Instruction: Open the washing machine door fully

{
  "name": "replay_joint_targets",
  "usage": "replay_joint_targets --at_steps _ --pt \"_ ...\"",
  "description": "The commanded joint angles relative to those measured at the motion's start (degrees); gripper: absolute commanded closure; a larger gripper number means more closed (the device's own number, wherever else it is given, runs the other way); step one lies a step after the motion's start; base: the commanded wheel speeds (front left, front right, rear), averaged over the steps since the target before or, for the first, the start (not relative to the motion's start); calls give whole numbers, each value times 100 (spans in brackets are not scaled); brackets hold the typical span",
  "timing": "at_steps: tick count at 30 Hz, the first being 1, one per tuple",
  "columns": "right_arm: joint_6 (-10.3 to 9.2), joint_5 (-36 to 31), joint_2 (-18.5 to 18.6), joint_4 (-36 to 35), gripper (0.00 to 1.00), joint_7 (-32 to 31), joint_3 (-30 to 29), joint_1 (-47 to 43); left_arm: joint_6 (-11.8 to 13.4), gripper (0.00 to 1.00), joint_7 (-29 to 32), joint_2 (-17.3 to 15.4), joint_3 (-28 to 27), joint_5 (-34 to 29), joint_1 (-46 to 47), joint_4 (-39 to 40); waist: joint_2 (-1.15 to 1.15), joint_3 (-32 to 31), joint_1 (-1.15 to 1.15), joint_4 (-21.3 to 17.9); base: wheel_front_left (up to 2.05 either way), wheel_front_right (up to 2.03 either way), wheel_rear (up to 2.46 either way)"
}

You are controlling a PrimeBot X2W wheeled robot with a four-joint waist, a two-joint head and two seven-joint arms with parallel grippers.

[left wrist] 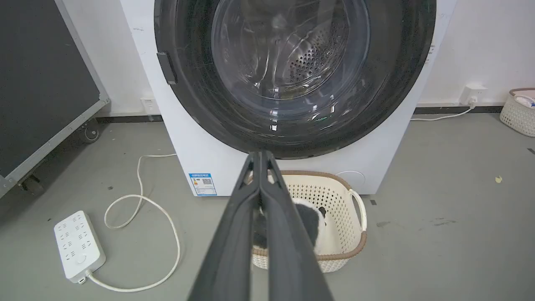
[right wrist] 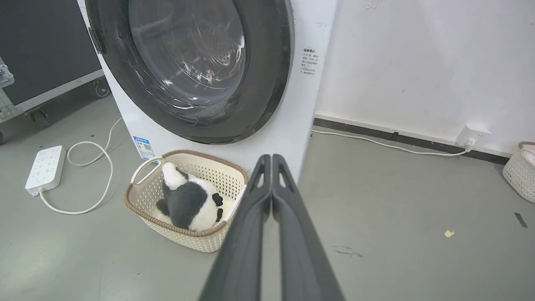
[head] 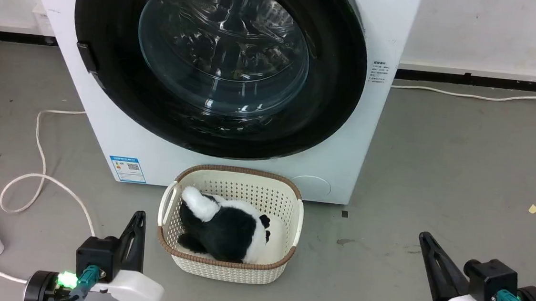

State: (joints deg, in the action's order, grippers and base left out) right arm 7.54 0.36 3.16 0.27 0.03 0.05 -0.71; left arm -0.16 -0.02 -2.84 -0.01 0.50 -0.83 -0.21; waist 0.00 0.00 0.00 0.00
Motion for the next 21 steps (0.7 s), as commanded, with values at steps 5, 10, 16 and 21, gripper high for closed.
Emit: replay_joint_targets --at_steps 5,10,16,21 --pt "-5 -36 -28 -27 100 -3 -5 71 16 100 2 -4 1 -50 83 21 0 0 0 0 0 0 0" --pt "-5 -36 -28 -27 100 -3 -5 71 16 100 2 -4 1 -50 83 21 0 0 0 0 0 0 0" --pt "-5 -36 -28 -27 100 -3 -5 71 16 100 2 -4 1 -50 83 21 0 0 0 0 0 0 0" --pt "-5 -36 -28 -27 100 -3 -5 71 16 100 2 -4 1 -50 83 21 0 0 0 0 0 0 0"
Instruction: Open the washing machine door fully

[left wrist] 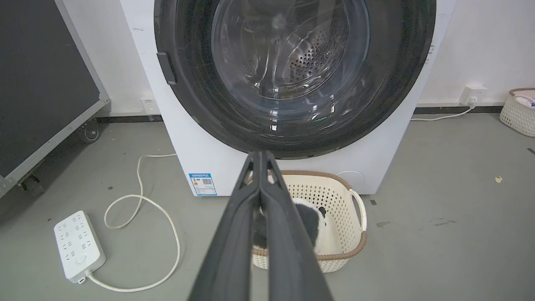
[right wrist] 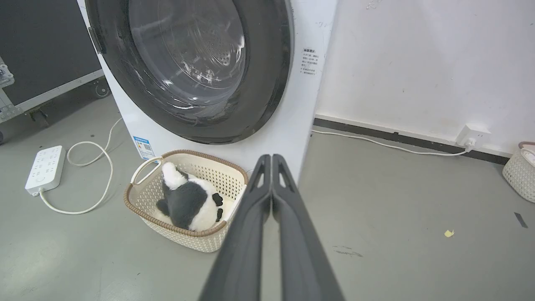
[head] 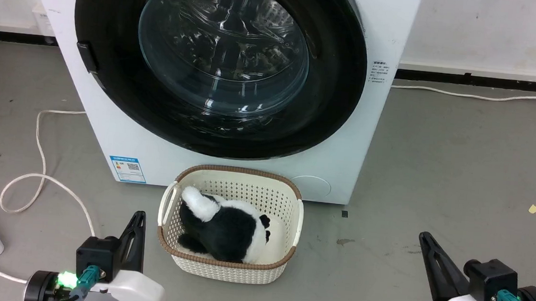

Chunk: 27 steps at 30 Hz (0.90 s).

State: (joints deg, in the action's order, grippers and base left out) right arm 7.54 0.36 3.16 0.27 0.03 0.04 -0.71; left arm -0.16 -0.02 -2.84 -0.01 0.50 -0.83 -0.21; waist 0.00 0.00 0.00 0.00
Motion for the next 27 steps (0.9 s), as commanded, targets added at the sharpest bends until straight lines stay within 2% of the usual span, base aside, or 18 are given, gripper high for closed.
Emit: replay_joint_targets --at_steps 1,27 --pt "-5 -36 -28 -27 100 -3 -4 71 16 100 2 -4 1 -50 83 21 0 0 0 0 0 0 0" --pt "-5 -36 -28 -27 100 -3 -4 71 16 100 2 -4 1 -50 83 21 0 0 0 0 0 0 0"
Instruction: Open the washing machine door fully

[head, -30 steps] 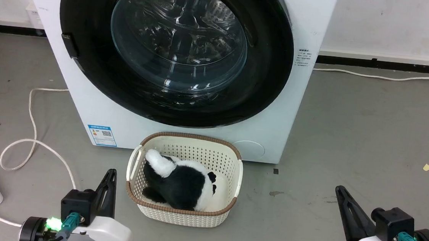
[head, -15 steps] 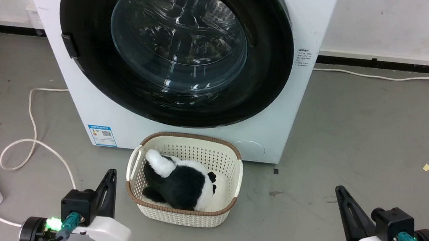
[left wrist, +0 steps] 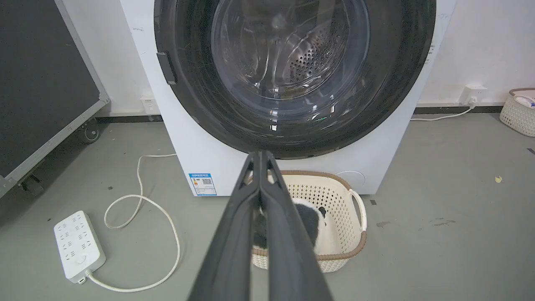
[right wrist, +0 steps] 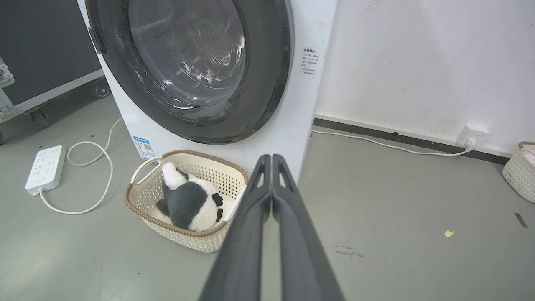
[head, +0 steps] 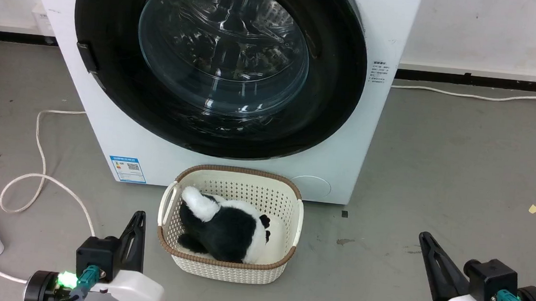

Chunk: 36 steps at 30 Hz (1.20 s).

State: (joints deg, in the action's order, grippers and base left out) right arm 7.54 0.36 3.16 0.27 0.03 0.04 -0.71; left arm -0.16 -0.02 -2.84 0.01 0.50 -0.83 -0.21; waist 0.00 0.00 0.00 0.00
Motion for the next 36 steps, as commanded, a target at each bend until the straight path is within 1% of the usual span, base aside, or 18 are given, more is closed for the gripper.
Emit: replay_joint_targets --at_steps 1,2,3,22,36 --pt "-5 -36 -28 -27 100 -3 -4 71 16 100 2 -4 -1 -50 83 21 0 0 0 0 0 0 0" --pt "-5 -36 -28 -27 100 -3 -4 71 16 100 2 -4 -1 -50 83 21 0 0 0 0 0 0 0" --pt "0 2 0 1 0 1 0 -1 0 0 -1 1 0 3 -2 -1 0 0 0 0 0 0 0" --pt "-1 137 1 -78 0 181 -9 -4 49 0 -181 1 111 37 28 -4 0 97 0 31 0 0 0" --pt "-1 419 267 -209 0 199 9 508 104 0 -349 0 250 72 220 78 0 481 0 128 0 0 0"
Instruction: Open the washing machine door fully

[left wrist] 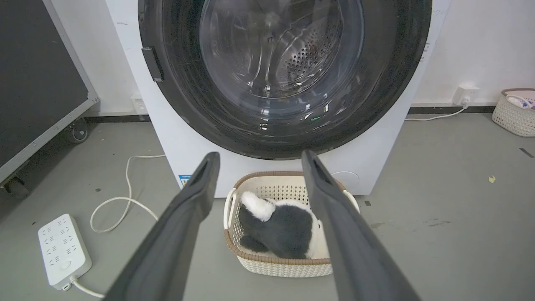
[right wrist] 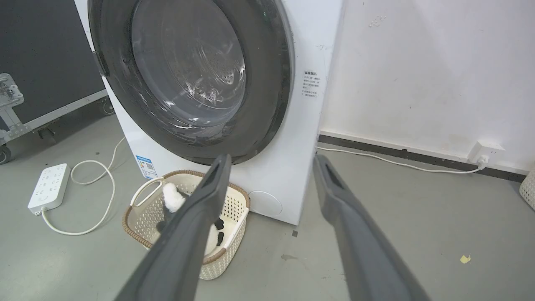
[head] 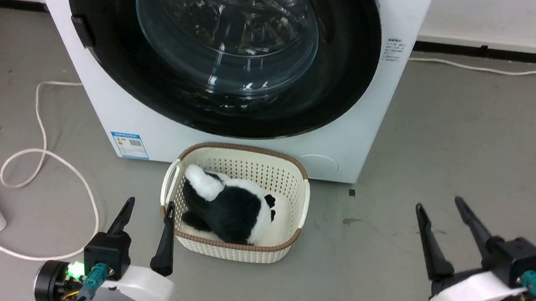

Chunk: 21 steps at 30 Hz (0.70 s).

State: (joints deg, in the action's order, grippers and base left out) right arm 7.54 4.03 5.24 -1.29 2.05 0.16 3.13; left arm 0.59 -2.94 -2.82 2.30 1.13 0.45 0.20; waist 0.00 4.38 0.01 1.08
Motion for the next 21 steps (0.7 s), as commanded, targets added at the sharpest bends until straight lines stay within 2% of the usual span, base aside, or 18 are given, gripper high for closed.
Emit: replay_joint_targets --at_steps 1,8,9,10,21 --pt "-1 78 90 -59 0 -12 1 182 34 0 -69 -2 32 14 111 43 0 73 -1 30 0 0 0" --pt "-2 319 246 -98 0 -82 3 587 72 0 -153 -3 103 41 230 90 0 264 -1 117 0 0 0" --pt "-2 368 257 -94 62 -99 2 647 78 0 -165 -3 112 45 243 95 0 288 -1 130 0 0 0" --pt "-2 416 270 -91 100 -114 1 711 83 0 -177 -3 122 49 256 100 0 313 -1 144 0 0 0" --pt "-2 1073 260 119 100 -323 -220 1557 152 0 -308 -3 246 111 394 147 0 616 -1 307 0 0 0"
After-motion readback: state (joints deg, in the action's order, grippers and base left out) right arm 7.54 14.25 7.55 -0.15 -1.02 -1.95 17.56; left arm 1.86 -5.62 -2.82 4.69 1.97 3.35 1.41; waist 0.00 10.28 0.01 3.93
